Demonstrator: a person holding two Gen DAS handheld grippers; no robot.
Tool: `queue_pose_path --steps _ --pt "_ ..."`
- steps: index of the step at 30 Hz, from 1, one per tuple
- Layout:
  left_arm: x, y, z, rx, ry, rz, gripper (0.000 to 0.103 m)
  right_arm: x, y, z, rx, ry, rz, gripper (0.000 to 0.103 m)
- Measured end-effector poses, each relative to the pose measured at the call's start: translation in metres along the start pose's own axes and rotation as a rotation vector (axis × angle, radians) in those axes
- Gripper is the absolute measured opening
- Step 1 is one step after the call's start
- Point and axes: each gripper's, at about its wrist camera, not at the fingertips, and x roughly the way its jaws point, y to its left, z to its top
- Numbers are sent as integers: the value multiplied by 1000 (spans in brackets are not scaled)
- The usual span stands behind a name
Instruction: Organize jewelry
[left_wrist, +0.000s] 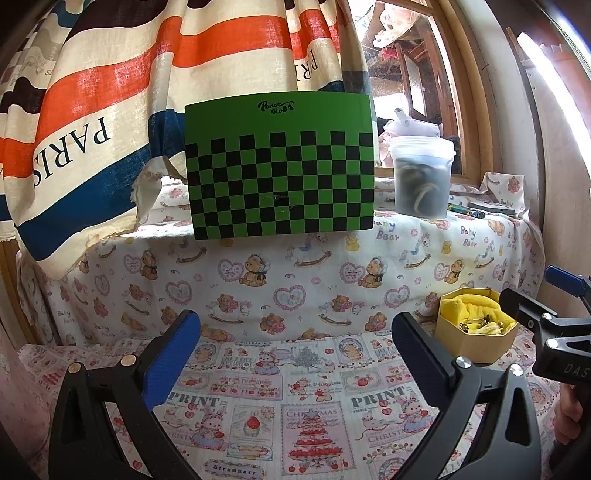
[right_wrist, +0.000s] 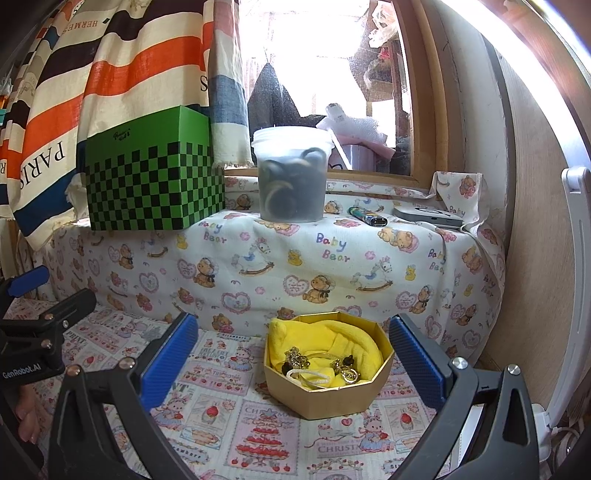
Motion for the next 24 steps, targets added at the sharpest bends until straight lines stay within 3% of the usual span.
queue_pose_path --steps 24 --pt "1 0 0 3 3 -2 103 0 0 0 -1 1 2 103"
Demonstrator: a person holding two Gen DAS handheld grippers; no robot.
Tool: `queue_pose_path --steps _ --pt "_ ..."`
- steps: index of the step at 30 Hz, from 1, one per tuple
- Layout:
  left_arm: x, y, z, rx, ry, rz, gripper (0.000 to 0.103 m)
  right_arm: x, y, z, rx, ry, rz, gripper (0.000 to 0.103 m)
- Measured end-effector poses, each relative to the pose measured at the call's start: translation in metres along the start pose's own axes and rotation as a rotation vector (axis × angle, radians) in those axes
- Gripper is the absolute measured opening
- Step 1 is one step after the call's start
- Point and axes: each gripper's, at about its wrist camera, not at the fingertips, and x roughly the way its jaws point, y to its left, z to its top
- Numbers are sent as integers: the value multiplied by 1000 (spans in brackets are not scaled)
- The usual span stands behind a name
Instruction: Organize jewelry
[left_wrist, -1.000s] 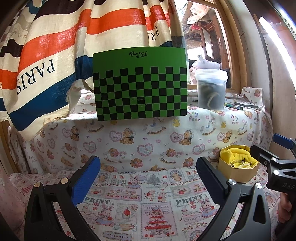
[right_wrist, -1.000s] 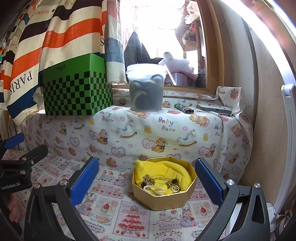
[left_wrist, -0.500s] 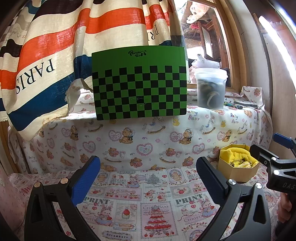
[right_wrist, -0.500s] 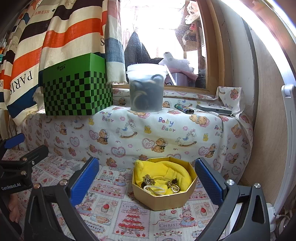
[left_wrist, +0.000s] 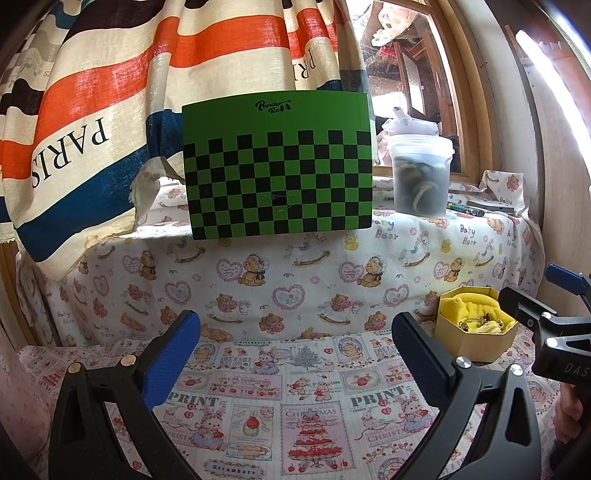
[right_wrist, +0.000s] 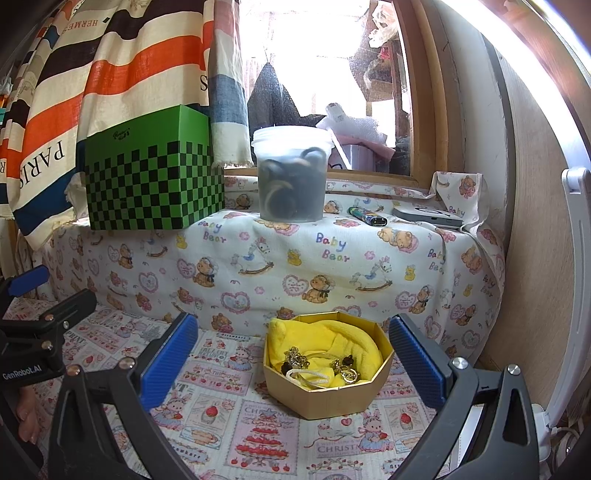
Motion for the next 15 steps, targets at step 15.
queue_pose_path --steps 15 --pt "1 0 0 3 2 -3 103 0 0 0 -1 1 1 103"
